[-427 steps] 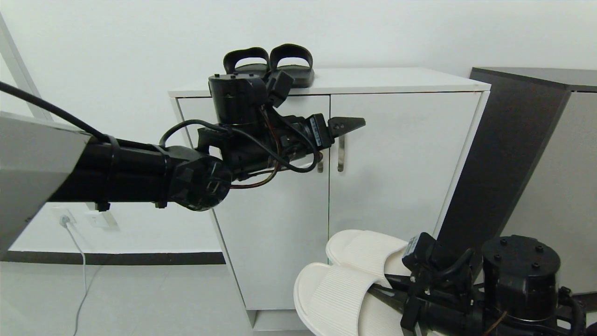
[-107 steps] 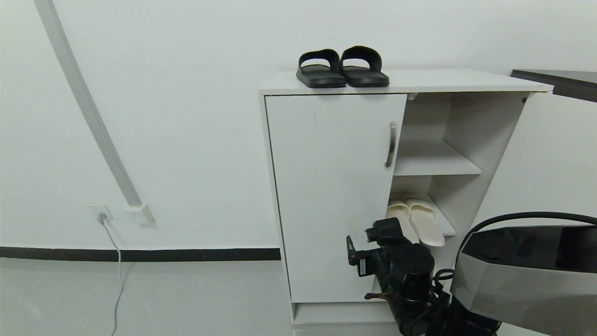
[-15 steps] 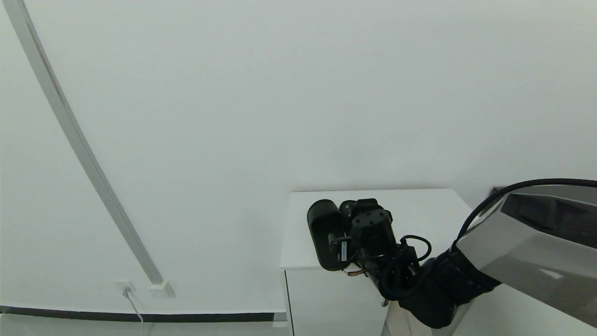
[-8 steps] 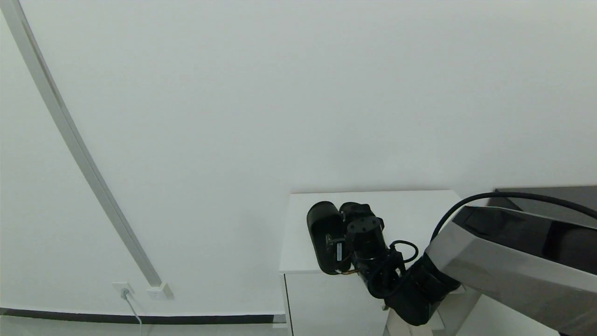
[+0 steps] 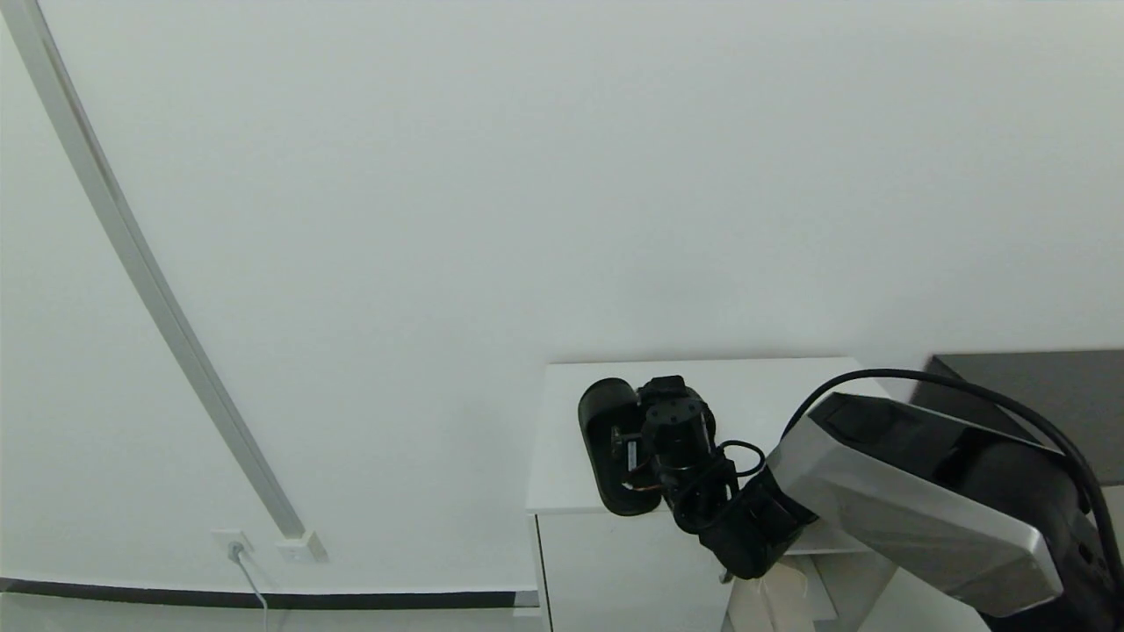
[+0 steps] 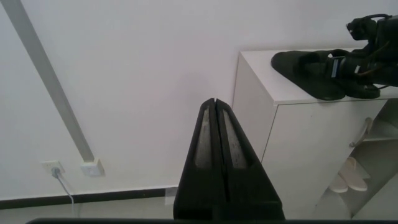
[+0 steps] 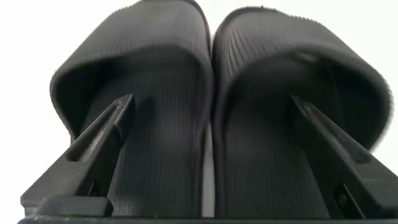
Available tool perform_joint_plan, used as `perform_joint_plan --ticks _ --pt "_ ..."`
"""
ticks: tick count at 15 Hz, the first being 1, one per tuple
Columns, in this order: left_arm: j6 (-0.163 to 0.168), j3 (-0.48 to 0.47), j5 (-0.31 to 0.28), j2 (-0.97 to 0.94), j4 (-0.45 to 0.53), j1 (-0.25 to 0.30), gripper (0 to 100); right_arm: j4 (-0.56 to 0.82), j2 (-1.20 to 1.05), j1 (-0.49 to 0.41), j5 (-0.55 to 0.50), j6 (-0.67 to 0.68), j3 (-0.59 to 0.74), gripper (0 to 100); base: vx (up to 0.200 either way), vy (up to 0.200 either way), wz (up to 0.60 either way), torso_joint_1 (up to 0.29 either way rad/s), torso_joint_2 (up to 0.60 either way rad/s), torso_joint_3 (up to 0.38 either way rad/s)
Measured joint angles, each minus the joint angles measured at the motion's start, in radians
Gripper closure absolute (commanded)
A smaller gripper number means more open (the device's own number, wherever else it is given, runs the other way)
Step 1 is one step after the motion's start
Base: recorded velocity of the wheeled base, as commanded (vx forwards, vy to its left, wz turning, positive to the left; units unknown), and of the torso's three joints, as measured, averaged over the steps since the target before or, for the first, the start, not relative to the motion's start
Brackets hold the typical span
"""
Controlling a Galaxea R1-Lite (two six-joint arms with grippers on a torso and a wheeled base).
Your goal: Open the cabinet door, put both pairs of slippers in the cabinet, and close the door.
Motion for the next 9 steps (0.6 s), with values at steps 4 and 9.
perform_joint_plan --ticks 4,9 --pt "0.0 0.0 0.0 0.0 0.0 0.0 100 0.001 0.047 -0.027 0.0 -0.014 -0.067 100 0.0 0.0 0.0 0.0 0.0 0.0" --pt "0.0 0.0 0.0 0.0 0.0 0.0 100 -0.001 0.061 -0.033 -0.001 -0.014 -0.075 100 0.0 0.0 0.0 0.0 0.0 0.0"
